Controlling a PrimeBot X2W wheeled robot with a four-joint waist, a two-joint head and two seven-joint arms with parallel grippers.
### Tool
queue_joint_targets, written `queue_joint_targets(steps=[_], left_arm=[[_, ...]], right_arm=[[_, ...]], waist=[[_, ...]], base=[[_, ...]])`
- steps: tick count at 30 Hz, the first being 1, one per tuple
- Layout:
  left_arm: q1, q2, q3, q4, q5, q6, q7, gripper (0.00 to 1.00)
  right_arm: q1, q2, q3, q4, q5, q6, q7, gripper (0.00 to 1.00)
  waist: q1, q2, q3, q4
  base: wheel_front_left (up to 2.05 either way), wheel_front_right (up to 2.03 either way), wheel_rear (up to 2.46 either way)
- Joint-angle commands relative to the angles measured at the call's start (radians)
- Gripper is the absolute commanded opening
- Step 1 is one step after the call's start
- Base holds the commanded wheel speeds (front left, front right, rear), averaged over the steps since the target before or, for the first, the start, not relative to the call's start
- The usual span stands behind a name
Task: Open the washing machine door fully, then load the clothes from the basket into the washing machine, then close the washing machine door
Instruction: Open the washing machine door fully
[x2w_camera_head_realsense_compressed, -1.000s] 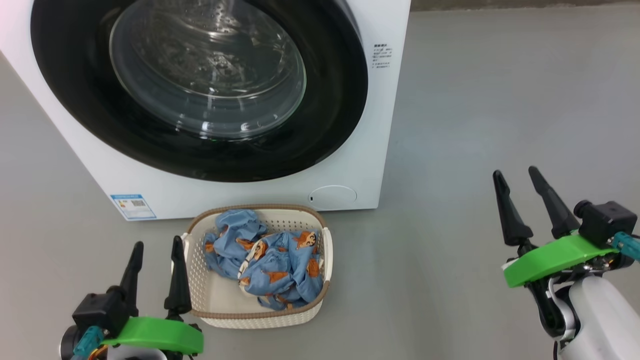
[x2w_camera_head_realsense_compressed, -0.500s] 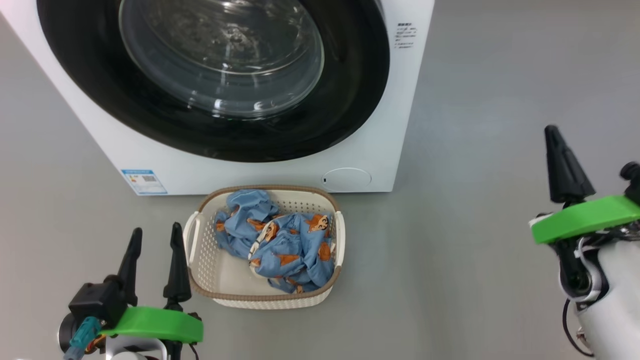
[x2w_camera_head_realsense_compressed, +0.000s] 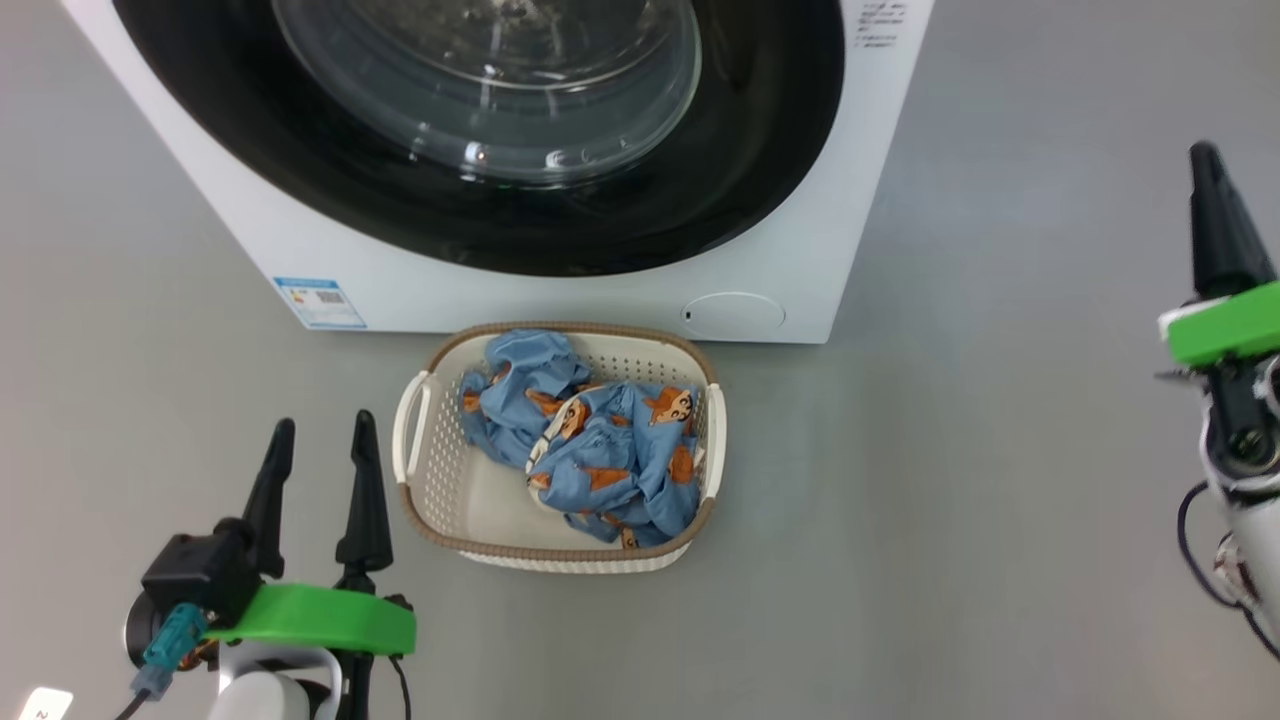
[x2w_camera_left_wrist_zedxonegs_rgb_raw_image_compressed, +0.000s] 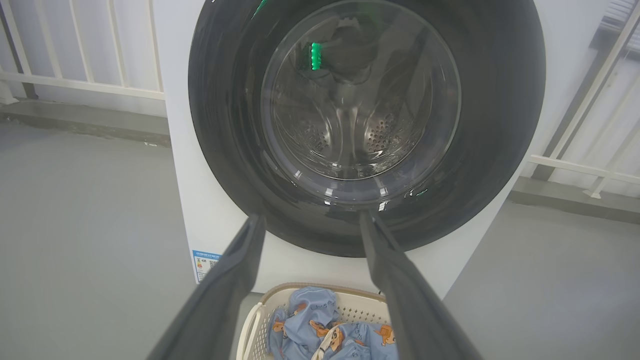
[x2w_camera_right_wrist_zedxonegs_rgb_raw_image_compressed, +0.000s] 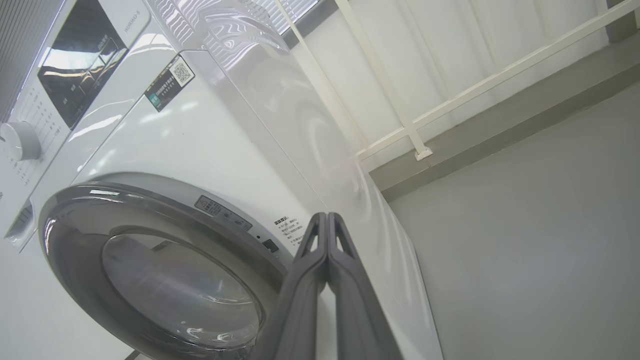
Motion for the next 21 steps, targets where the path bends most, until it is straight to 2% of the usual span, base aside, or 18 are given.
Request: queue_joint_targets(steps=[1,8,12,21], left_arm=[[-0.036,0.015,0.025,-0.035,-0.005,-0.006,-0.006,1.00],[-0.042,0.015,0.019,-0.056,-0.003,-0.011,-0.006,1.00],[-0.048,0.015,0.012,-0.058,-0.007,-0.012,-0.006,1.00],[-0.056,0.015,0.000,-0.066,-0.020,-0.010,-0.006,1.00]], right_arm=[[-0.027,-0.020,0.018,-0.019,0.029,0.006,0.008,0.00],[-0.095,-0.062,0.050,-0.047,0.224,0.006,0.069,0.00],[-0.131,-0.070,0.043,-0.041,0.397,0.006,0.186,0.00],[-0.221,-0.075,0.029,0.012,0.553,0.006,0.353,0.00]], waist=[[0.0000,0.0000,0.017,0.016],[0.0000,0.0000,0.056,0.040],[0.0000,0.0000,0.073,0.057],[0.0000,0.0000,0.101,0.085]], base=[[0.00,0.00,0.00],[0.00,0.00,0.00],[0.00,0.00,0.00],[0.00,0.00,0.00]])
